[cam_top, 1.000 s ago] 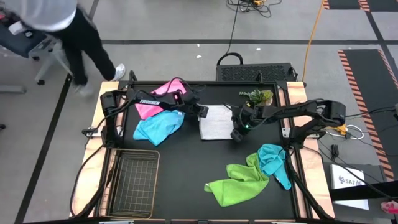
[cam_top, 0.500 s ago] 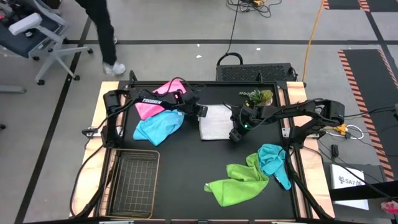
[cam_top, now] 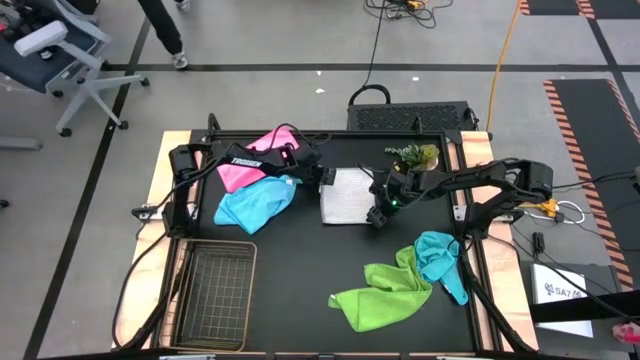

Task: Fold microfiber towels
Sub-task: Put the folded gray microfiber cloth into the wire basket

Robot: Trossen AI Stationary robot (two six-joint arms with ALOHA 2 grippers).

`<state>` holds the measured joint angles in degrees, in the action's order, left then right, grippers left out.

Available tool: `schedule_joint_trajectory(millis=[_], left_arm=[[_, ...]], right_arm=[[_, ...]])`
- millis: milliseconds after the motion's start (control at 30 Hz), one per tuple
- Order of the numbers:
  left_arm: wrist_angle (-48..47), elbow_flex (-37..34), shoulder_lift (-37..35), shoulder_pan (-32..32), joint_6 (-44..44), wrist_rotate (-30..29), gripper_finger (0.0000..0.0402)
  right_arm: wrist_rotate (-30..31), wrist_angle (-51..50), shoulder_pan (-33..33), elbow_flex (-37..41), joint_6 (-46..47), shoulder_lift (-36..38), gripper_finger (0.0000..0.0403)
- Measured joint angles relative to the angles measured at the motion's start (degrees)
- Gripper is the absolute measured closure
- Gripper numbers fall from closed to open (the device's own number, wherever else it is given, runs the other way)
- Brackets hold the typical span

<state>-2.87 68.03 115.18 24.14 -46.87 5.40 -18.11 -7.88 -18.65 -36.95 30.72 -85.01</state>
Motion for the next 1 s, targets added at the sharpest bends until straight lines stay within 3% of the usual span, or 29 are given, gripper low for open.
schedule_joint_trajectory(millis=[433,667,900,1000], left_arm=[[0.3,0.0,0.3,0.0,0.2,-0.9,0.0208],[3.2,-0.1,0.5,0.0,1.6,-1.1,0.0282],[3.2,-0.1,0.5,-0.2,3.4,-1.1,0.0385],[3.1,-0.1,0.5,-0.4,3.6,-1.1,0.0390]], right_arm=[[0.4,0.7,0.4,-0.1,1.4,-1.8,0.0217],[0.9,1.0,0.6,-0.1,1.6,-1.9,0.0278],[0.8,1.0,0.6,0.0,1.3,-2.0,0.0382],[0.0,0.9,0.8,0.0,0.9,-2.1,0.0393]])
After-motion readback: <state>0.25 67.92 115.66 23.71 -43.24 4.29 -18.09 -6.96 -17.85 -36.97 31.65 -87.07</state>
